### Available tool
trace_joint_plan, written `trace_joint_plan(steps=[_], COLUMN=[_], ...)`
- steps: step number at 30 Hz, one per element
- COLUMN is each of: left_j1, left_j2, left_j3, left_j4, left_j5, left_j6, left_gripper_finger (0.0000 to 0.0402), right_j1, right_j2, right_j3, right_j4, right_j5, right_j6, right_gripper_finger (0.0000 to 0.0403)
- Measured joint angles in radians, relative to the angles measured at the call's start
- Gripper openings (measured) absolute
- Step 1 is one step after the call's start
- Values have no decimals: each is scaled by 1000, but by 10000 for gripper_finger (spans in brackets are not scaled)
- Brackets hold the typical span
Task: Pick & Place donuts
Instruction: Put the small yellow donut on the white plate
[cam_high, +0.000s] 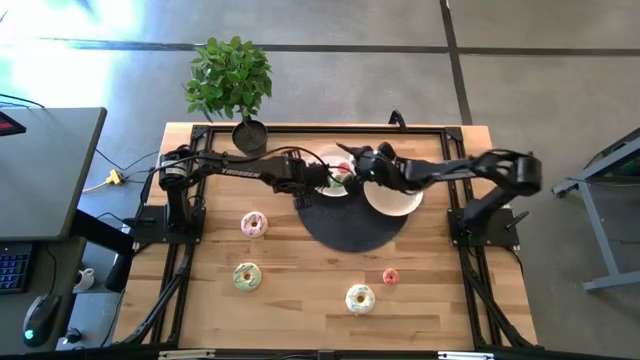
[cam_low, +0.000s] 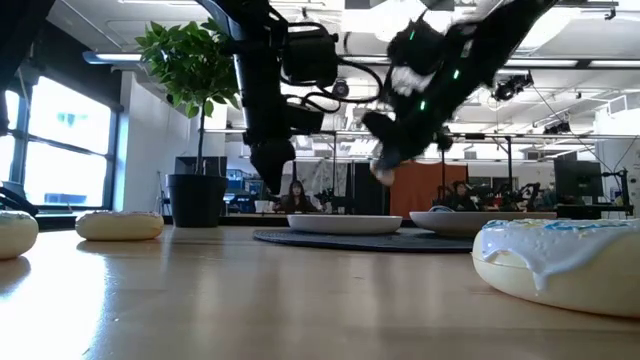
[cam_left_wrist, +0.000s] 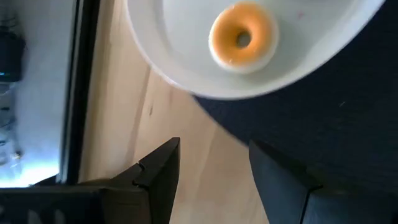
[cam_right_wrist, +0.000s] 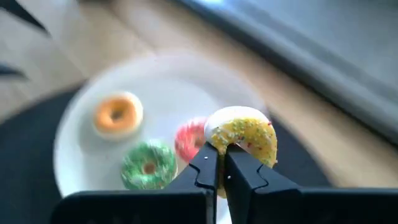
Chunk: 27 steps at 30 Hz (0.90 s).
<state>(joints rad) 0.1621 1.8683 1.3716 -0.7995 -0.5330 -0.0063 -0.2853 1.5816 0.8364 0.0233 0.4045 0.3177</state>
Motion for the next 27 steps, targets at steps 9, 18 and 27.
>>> trace_joint_plan(steps=[9,18,27], left_j1=[1,1,1], left_j2=[0,0,0], left_j3=[0,0,0], left_j4=[8,38,89], left_j5=[-7,-9,-9], left_j6=[0,1,2], left_gripper_finger=[188,188,188], right_j1=[-62,-62,-61], right_j2=[149,152,152], right_j3=[-2,-1,0], right_j4=[53,52,3], right_j5=[-177,-253,-259], right_j6=[27,-69,-50], right_gripper_finger=[24,32,93])
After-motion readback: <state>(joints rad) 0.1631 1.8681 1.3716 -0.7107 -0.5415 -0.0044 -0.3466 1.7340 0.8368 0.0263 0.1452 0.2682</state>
